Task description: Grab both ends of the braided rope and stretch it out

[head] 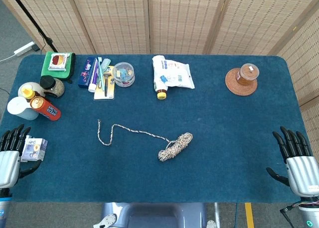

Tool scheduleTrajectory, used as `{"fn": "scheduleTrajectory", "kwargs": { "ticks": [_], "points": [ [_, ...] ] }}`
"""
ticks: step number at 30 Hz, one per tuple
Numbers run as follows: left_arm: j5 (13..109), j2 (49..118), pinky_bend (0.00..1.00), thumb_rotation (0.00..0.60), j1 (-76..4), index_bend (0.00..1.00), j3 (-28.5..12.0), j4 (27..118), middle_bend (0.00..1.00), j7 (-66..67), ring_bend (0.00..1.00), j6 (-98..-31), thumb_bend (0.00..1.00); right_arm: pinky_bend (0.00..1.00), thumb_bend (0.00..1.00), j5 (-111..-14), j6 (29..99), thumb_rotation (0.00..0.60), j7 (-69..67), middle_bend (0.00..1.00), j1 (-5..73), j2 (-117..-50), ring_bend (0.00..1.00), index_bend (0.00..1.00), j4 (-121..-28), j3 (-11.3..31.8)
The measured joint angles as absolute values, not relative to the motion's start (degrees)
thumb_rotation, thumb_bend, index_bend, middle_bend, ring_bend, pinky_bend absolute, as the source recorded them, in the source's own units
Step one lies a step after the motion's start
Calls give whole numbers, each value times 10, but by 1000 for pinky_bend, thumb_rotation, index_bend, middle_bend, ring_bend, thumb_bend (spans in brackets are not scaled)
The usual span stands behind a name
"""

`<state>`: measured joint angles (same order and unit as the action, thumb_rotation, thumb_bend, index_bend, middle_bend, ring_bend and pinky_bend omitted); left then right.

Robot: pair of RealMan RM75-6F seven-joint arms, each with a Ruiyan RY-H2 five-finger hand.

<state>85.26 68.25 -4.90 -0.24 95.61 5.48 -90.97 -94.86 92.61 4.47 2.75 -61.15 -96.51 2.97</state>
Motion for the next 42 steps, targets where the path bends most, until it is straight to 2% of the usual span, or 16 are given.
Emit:
{"fn": "scheduleTrajectory", "kwargs": {
  "ticks": [11, 19, 20, 22, 24, 26, 34, 42],
  "points": [
    [867, 689, 0, 600, -51, 0, -2, 945, 0, 52, 0, -897, 187, 0, 0, -954, 922, 600, 36, 0, 29, -608, 0, 0, -968, 27],
    [876, 711, 0, 600, -84, 0, -11, 922, 0, 35, 0, -849, 187, 0, 0, -947, 920, 600, 24, 0, 30, -604, 0, 0, -969, 30],
    [876, 715, 0, 600, -92, 22, -15, 920, 0, 36, 0, -840, 187, 0, 0, -947, 919, 600, 23, 0, 30, -603, 0, 0, -969, 30],
    [877, 723, 0, 600, -106, 147, -21, 918, 0, 42, 0, -826, 190, 0, 0, -944, 915, 600, 20, 0, 32, -603, 0, 0, -969, 31],
    [873, 736, 0, 600, -122, 365, -32, 915, 0, 55, 0, -807, 212, 0, 0, -941, 909, 600, 17, 0, 34, -603, 0, 0, -968, 31],
    [866, 744, 0, 600, -133, 434, -38, 913, 0, 70, 0, -792, 231, 0, 0, -939, 906, 600, 15, 0, 36, -603, 0, 0, -967, 31],
    [824, 783, 0, 600, -175, 450, -61, 905, 0, 141, 0, -732, 244, 0, 0, -933, 899, 600, 8, 0, 39, -602, 0, 0, -965, 32],
    [782, 834, 0, 600, -219, 467, -75, 860, 0, 163, 0, -669, 299, 0, 0, -931, 892, 600, 4, 0, 42, -602, 0, 0, -964, 32]
  ]
}}
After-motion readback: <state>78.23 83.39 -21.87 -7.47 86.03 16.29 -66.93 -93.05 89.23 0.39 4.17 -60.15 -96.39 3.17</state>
